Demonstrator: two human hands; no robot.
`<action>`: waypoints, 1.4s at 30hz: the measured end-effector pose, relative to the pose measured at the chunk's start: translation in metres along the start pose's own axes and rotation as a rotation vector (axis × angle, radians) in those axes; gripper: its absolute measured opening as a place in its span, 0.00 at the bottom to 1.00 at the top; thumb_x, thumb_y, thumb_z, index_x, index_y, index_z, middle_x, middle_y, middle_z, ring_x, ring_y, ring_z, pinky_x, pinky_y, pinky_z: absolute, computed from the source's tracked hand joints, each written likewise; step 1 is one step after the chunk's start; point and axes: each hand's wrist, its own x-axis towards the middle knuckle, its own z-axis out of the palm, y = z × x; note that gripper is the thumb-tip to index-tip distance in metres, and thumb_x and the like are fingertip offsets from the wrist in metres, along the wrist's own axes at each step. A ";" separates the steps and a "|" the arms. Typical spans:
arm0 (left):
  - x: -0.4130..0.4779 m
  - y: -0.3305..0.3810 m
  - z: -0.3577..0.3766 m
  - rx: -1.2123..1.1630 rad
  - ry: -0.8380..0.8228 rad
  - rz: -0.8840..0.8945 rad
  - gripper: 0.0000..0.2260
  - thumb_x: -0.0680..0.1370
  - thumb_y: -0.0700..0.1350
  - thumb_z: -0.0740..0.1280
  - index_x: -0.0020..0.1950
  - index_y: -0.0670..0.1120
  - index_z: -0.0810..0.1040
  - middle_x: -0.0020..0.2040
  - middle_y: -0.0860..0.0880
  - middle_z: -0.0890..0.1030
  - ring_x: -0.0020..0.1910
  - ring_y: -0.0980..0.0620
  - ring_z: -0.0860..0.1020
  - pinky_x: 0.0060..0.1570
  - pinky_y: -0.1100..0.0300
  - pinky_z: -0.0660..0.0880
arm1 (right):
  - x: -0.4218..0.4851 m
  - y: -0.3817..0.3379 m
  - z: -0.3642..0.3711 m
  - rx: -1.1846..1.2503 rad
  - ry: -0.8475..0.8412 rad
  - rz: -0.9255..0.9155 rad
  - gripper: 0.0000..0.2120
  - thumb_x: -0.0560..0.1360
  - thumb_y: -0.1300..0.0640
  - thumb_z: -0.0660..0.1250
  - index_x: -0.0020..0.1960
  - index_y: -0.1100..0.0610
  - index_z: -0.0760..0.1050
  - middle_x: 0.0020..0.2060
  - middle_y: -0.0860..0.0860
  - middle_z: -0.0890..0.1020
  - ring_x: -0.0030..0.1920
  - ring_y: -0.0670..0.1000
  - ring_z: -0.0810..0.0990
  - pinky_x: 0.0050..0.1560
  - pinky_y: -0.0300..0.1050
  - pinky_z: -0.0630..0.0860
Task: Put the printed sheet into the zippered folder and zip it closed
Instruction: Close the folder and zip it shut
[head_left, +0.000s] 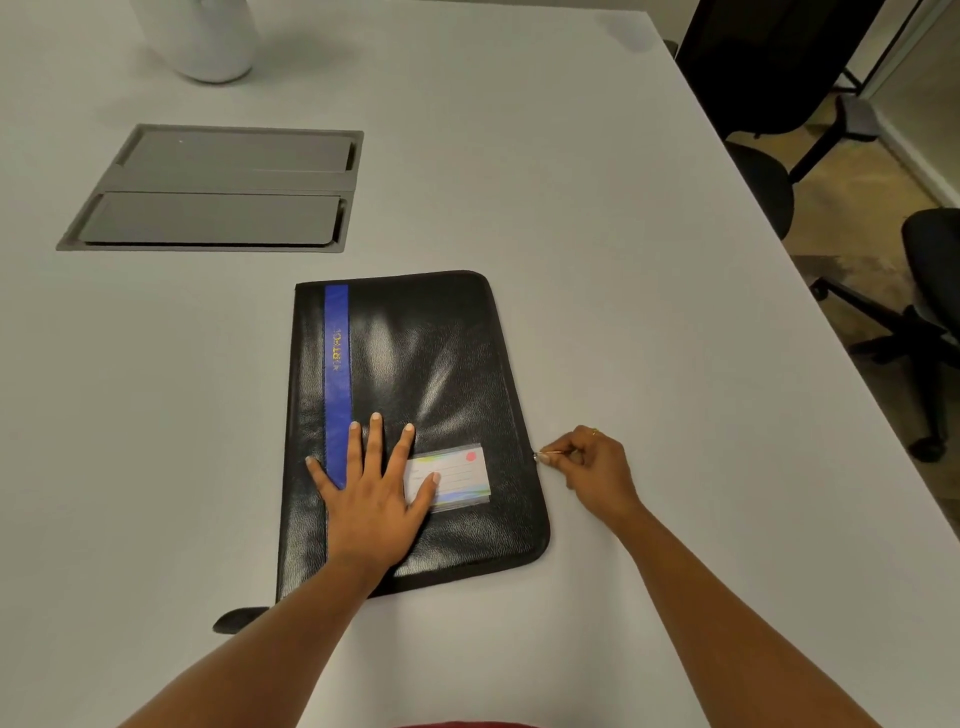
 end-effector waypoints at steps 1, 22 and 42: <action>0.000 0.000 0.000 -0.006 0.000 0.001 0.34 0.72 0.67 0.36 0.76 0.58 0.50 0.78 0.49 0.49 0.77 0.48 0.45 0.68 0.32 0.40 | 0.002 0.000 0.001 -0.007 0.006 0.000 0.04 0.68 0.61 0.73 0.37 0.55 0.80 0.30 0.45 0.74 0.27 0.45 0.71 0.32 0.39 0.72; -0.011 0.002 -0.009 -0.040 -0.027 0.014 0.41 0.67 0.72 0.27 0.75 0.59 0.53 0.78 0.50 0.49 0.77 0.49 0.45 0.68 0.33 0.40 | 0.029 -0.010 0.003 -0.146 -0.038 -0.071 0.04 0.71 0.59 0.71 0.44 0.58 0.81 0.41 0.53 0.80 0.39 0.46 0.73 0.46 0.43 0.70; 0.068 -0.037 -0.019 -0.024 0.029 -0.082 0.29 0.77 0.64 0.49 0.76 0.55 0.50 0.78 0.48 0.46 0.77 0.46 0.43 0.69 0.33 0.47 | 0.033 0.001 -0.011 -0.260 -0.190 -0.095 0.02 0.69 0.56 0.72 0.42 0.53 0.81 0.33 0.40 0.75 0.35 0.41 0.72 0.38 0.35 0.67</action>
